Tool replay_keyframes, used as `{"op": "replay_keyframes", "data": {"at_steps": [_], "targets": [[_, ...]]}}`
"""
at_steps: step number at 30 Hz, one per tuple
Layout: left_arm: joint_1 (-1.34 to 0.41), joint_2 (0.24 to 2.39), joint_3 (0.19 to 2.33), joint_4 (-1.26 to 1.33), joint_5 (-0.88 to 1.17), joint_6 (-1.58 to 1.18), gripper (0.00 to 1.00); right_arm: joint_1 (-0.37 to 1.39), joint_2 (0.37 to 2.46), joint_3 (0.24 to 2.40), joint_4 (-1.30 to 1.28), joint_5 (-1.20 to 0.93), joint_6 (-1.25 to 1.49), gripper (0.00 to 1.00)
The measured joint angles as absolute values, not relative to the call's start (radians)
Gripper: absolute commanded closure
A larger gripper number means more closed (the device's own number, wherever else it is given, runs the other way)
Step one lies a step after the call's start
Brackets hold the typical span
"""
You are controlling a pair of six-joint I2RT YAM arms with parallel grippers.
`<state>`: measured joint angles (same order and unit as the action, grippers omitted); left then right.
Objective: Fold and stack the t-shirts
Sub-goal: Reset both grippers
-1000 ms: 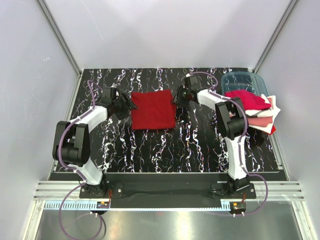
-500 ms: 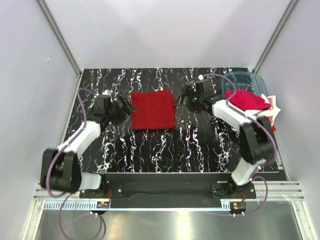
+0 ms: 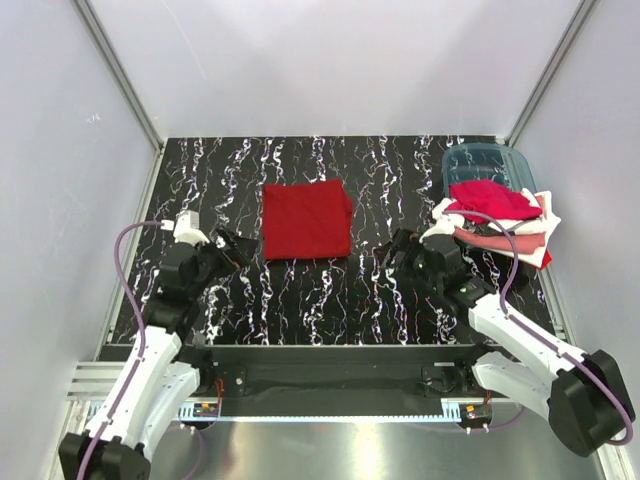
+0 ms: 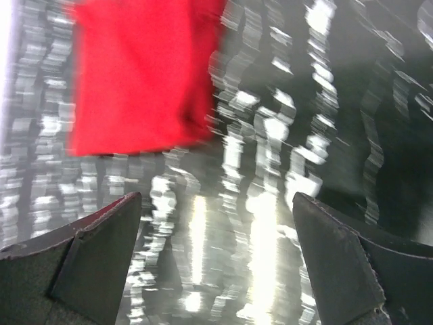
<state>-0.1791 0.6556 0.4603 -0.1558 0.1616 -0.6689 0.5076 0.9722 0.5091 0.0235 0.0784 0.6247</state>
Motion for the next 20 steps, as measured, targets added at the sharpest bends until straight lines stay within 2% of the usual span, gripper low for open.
{"op": "replay_keyframes", "data": {"at_steps": [6, 20], "targets": [[-0.179, 0.541, 0.436, -0.13, 0.096, -0.636, 0.01, 0.507, 0.979, 0.475, 0.052, 0.201, 0.64, 0.0], [-0.179, 0.545, 0.436, -0.135, 0.054, -0.632, 0.01, 0.506, 0.964, 0.479, 0.093, 0.228, 0.645, 0.0]]}}
